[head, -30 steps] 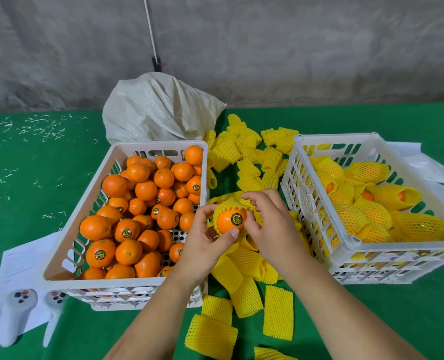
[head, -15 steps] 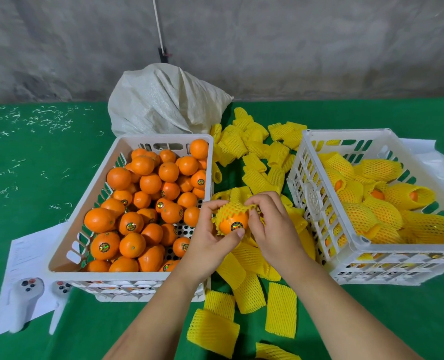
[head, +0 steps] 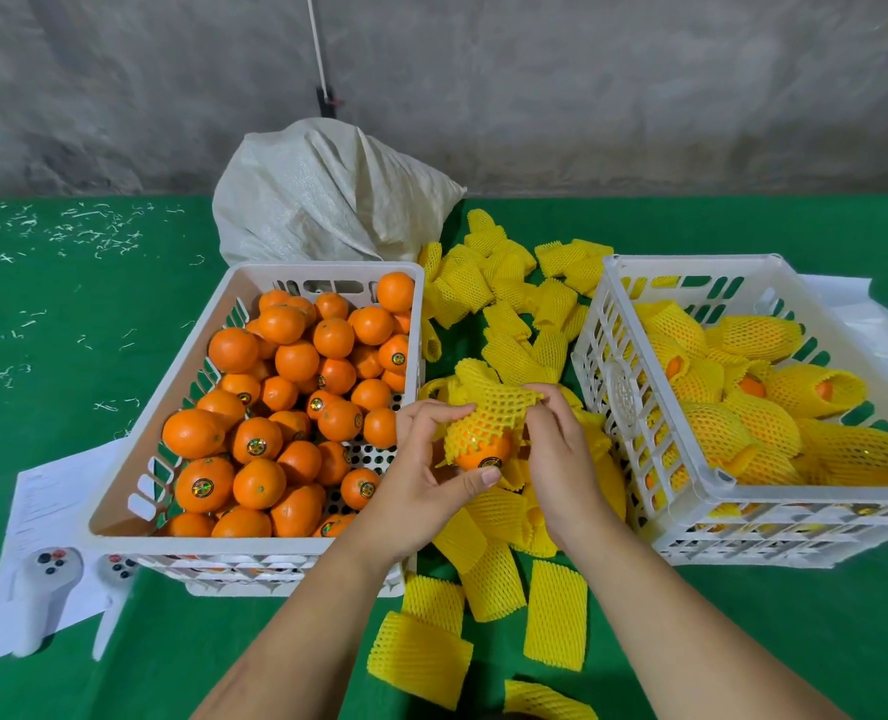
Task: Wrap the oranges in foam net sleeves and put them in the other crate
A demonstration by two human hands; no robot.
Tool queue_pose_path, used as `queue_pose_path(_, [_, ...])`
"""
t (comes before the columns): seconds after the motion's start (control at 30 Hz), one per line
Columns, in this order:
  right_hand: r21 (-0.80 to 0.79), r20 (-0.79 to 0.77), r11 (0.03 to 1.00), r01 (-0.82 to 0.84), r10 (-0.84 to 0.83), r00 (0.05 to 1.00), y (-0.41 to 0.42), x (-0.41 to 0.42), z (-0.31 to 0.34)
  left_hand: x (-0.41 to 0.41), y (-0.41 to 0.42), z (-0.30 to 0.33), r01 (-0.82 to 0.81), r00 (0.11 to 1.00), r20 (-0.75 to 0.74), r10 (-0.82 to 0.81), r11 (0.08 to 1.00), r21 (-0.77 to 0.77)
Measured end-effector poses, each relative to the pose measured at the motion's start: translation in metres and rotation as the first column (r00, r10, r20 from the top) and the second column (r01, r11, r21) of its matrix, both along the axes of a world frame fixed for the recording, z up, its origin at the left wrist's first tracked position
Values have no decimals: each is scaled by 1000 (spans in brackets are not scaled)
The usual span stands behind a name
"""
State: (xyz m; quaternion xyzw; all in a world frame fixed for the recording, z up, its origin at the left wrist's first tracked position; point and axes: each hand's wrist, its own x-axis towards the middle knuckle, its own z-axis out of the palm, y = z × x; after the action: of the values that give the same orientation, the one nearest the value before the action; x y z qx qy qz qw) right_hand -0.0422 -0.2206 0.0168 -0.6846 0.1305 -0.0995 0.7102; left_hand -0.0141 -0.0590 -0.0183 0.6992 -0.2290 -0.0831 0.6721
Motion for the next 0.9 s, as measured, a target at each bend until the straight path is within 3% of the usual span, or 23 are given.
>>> queue_pose_path(0.13, [-67, -15, 984, -163, 162, 987, 1, 0, 5, -1, 1, 0, 39, 998, -56, -43, 997, -60])
queue_pose_path(0.27, [-296, 26, 955, -8, 17, 1000, -16, 2, 4, -1, 1, -1, -19, 990, -138, -2, 989, -150])
queue_pose_path(0.4, [-620, 144, 783, 41, 62, 988, -11, -10, -6, 1, -2, -3, -159, 976, -181, 123, 966, -204])
queue_pose_path(0.47, [-697, 221, 711, 88, 97, 970, 10, -21, -13, 2, -9, -4, -258, 962, -143, 233, 946, -197])
queue_pose_path(0.57, [-688, 283, 714, 132, 96, 954, 22, -26, -15, 4, -12, -6, -329, 942, -125, 310, 926, -186])
queue_pose_path(0.67, [-636, 243, 766, 93, 84, 966, 11, -16, -7, 6, -3, -10, -194, 976, -133, 173, 966, -168])
queue_pose_path(0.77, [-674, 245, 734, 88, 110, 963, 7, -9, 3, 8, -1, -11, -93, 987, -146, 69, 983, -157])
queue_pose_path(0.9, [-725, 388, 658, 205, 143, 911, 12, -11, 7, 7, -8, -11, -229, 971, -122, 206, 948, -220])
